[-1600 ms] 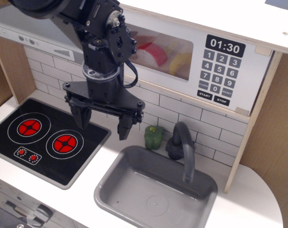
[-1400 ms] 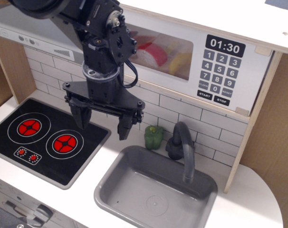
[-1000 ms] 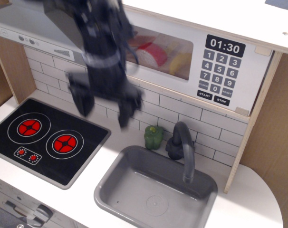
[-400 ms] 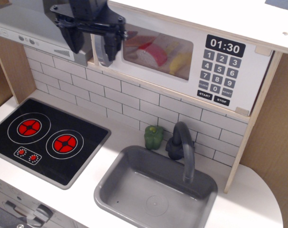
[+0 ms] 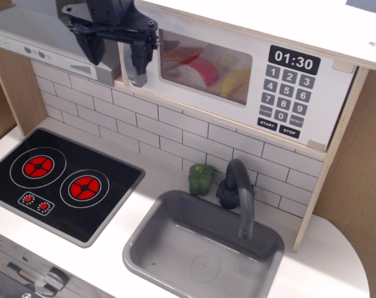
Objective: Open microwave
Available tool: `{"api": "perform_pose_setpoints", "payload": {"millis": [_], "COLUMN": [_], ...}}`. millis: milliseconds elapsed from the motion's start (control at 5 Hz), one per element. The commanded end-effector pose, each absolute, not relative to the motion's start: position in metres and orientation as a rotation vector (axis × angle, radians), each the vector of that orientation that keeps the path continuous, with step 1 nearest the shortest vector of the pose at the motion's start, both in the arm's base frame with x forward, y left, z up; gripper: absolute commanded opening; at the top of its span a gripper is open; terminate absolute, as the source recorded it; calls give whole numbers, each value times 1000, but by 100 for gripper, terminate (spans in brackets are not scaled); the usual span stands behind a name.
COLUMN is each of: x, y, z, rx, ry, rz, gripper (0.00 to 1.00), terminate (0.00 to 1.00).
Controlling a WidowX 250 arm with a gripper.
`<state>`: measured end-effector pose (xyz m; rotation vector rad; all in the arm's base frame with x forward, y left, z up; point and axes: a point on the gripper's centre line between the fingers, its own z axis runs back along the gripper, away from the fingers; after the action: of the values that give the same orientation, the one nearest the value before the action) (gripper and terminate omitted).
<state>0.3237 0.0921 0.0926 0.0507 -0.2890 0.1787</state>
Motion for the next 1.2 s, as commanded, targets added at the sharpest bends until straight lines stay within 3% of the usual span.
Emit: {"api": "perform_pose_setpoints", "payload": {"millis": [0, 200, 400, 1000], "x": [343, 349, 349, 344], "y": [96, 99, 98, 97], "z": [108, 106, 105, 105], "rx": [45, 56, 46, 23], "ry": [-379, -406, -425, -466], "rz": [166, 162, 144, 144], "gripper": [100, 100, 0, 0], "terminate": [0, 0, 0, 0]}}
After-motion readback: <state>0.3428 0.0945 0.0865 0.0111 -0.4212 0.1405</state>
